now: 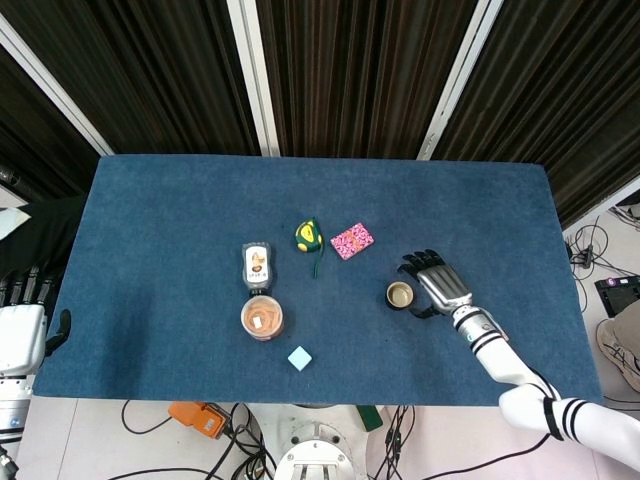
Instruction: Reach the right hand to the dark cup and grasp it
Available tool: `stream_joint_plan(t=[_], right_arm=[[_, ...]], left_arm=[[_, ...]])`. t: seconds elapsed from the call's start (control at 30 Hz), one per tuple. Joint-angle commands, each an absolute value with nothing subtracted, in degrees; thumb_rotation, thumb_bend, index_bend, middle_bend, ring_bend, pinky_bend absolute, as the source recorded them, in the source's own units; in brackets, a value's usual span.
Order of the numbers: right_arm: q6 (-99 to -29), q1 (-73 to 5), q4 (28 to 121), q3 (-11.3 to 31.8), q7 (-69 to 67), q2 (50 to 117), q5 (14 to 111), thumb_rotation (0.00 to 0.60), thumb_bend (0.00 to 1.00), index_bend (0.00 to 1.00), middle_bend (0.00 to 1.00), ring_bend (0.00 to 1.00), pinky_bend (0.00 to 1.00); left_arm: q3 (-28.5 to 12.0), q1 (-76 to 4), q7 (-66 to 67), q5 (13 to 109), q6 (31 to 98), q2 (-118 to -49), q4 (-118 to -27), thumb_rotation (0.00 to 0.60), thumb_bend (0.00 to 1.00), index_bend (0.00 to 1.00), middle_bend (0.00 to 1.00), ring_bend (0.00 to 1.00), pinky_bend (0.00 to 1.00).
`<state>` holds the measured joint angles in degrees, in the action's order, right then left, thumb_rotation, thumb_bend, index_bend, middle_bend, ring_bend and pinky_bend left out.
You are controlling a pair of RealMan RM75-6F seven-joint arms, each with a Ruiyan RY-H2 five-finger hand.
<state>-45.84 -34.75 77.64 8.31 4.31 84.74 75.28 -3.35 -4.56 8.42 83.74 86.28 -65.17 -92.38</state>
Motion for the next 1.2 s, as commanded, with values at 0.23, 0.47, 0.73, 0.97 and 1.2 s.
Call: stream_joint_plan(t=[0.23, 0.47, 0.73, 0.97, 1.2], right_arm=[[-46.57, -35.66, 77.31, 7.79, 4.57, 85.72, 75.07, 0.600, 0.41, 0.40, 0.16, 0.11, 0.08], [-46.53, -36.57, 77.18, 7.60, 4.60, 86.08, 74.76, 0.600, 0.42, 0.41, 0.16, 0.11, 0.08], [-46.65, -37.32, 78.11, 7.38, 4.03, 86.12, 74.86, 0.600, 0.46, 0.48, 0.16, 0.11, 0.08], [-49.53, -37.00, 76.97, 7.19, 0.83, 86.86, 77.16, 0.600, 0.50, 0.55, 0.16, 0.11, 0.08], [-56.46, -35.16, 79.19, 7.70, -3.36, 85.06, 80.86, 0.600, 0.51, 0.56, 0.16, 0.11, 0.08]], left_arm=[[-3.23, -4.58, 8.43, 83.89, 86.19, -65.19, -92.44, 0.600, 0.45, 0.14, 0.04, 0.12, 0.08], [-3.15, -4.55, 8.63, 84.05, 86.26, -65.20, -92.45, 0.600, 0.45, 0.14, 0.04, 0.12, 0.08], [-3.08, -4.55, 8.84, 84.02, 86.16, -65.12, -92.55, 0.600, 0.45, 0.14, 0.04, 0.12, 0.08], [-3.06, -4.49, 8.90, 84.03, 86.24, -65.05, -92.57, 0.600, 0.45, 0.14, 0.04, 0.12, 0.08], [-3.00, -4.53, 8.76, 84.12, 86.11, -64.99, -92.54, 0.600, 0.45, 0.14, 0.04, 0.12, 0.08]])
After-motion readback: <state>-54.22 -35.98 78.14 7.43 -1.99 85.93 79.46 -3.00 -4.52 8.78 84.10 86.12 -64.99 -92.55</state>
